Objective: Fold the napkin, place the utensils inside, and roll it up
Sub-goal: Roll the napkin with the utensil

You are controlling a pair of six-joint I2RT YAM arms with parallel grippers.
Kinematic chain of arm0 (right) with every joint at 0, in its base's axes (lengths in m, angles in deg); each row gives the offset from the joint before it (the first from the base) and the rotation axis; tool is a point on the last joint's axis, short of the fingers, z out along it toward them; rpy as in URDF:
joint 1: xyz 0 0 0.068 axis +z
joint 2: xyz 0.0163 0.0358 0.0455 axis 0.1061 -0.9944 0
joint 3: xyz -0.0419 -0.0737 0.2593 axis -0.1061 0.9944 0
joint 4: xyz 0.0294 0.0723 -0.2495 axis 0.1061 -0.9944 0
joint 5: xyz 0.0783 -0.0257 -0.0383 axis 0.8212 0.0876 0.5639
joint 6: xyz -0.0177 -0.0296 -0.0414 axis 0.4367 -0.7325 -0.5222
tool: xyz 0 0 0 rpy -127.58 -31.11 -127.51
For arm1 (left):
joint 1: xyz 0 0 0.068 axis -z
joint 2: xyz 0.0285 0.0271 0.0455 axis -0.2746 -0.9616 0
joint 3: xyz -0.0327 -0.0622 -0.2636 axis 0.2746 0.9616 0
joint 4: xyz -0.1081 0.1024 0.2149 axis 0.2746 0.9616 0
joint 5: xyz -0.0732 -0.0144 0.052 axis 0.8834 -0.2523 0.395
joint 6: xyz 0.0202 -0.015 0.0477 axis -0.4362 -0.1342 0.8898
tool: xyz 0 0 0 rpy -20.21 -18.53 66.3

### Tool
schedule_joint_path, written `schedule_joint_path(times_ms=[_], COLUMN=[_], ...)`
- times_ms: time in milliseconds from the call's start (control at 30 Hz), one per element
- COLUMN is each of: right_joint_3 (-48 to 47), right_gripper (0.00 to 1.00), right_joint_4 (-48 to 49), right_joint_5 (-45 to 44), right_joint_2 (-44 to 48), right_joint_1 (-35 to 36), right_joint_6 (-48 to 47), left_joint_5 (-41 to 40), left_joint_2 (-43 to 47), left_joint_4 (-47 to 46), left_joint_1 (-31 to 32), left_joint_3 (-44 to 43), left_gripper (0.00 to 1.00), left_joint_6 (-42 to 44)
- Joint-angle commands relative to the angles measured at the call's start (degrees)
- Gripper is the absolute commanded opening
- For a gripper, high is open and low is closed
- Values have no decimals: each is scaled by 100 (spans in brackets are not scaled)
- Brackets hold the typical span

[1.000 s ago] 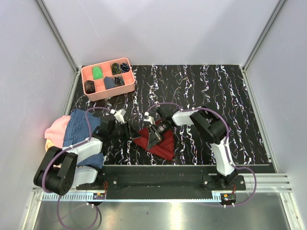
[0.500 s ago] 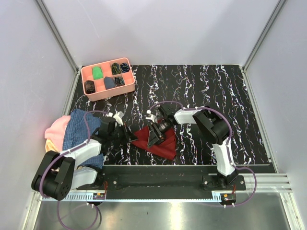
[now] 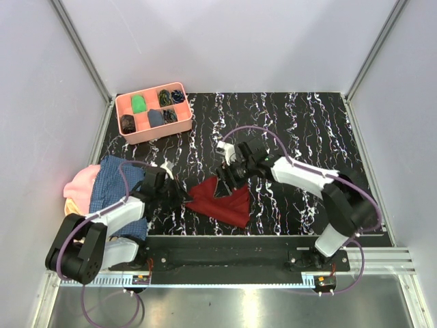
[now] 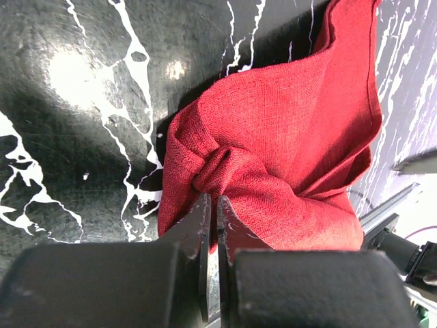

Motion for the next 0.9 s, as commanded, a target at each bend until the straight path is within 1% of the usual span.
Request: schedule_joint_path(times_ms=[0,67,167,267,467,733,867], right_joint_3=[425,609,847,1040,1128,1032,953], right_gripper=[77,76,76,75,72,68,66], right_joint_4=[105,105,236,429,606,579,413], right_joint_5=[-1413,-1817,-2187,-2276,-2373,-2645,-2812], right_joint_2=[529,714,820,785,408,-216,-436], right_joint_1=[581,941,1284,1452,1558,1558,1558], right_joint_6=[-351,-299,-79,79,80,80,176], left_joint_5=[-452,-469,-487,-461,-408,-373,-338], left_joint_2=[-206,-259,-285,-329,-347,-329,-347], left_joint_4=[353,414,423,432,432,423,414], left_joint_1=[-12,-13,-13,-30,-39,-57,-65], left_joint_3=[-304,-365,-383,-410,-462,-462,-489], left_gripper=[0,0,0,0,0,0,0], left_joint_6=[-16,-16,-24,-16,2,19,11])
